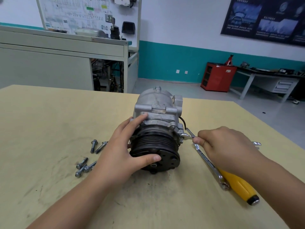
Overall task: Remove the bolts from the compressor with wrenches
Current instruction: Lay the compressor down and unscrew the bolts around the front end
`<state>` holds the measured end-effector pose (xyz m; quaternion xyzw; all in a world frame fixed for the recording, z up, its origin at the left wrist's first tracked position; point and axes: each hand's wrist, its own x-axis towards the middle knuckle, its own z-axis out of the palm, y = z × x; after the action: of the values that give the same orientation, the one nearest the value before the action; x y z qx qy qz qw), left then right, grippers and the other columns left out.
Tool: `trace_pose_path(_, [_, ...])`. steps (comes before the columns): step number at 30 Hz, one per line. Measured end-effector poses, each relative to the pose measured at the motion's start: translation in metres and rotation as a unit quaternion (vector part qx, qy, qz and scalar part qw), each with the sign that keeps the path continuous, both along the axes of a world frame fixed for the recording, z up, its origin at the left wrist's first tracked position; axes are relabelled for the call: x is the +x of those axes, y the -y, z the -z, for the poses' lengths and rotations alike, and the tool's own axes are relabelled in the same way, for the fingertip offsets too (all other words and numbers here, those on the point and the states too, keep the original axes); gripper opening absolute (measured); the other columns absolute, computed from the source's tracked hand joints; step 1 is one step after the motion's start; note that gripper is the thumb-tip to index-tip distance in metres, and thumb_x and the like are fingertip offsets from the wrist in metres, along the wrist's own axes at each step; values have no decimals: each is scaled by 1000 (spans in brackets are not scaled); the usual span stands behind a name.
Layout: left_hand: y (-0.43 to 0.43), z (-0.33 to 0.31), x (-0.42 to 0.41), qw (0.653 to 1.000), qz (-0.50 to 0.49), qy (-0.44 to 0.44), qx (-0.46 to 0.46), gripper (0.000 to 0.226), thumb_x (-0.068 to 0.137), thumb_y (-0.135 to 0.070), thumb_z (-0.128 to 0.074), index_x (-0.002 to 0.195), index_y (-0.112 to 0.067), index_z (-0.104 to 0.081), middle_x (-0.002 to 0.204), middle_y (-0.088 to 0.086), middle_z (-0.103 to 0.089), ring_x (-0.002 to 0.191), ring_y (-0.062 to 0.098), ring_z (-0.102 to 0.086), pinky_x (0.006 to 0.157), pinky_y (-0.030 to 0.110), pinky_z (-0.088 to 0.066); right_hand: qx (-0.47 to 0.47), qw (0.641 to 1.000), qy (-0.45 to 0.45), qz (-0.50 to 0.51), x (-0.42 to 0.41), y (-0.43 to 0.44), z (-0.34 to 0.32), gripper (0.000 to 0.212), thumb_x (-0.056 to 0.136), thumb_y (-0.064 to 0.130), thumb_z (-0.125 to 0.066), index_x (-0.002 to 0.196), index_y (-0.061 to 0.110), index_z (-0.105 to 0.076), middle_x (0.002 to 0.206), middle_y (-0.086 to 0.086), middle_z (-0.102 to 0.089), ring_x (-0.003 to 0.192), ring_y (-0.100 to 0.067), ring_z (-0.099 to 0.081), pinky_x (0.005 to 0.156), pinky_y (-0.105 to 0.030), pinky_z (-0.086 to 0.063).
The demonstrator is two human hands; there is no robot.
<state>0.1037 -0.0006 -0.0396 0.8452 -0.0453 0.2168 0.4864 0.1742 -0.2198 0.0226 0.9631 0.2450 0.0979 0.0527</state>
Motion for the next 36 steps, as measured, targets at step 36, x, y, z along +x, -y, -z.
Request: trace_pose_path(36, [-1,-4,-1,1000,-3,-15,3,89,45,-67,-71,122,-75,-25,146,-18,-31,135,3,-32,108,41,-38,299,950,-61,-72,14,14,40,24,89,37,-53,73,21,-58,51,4,-42,53,-9,-40,51,-29,-26])
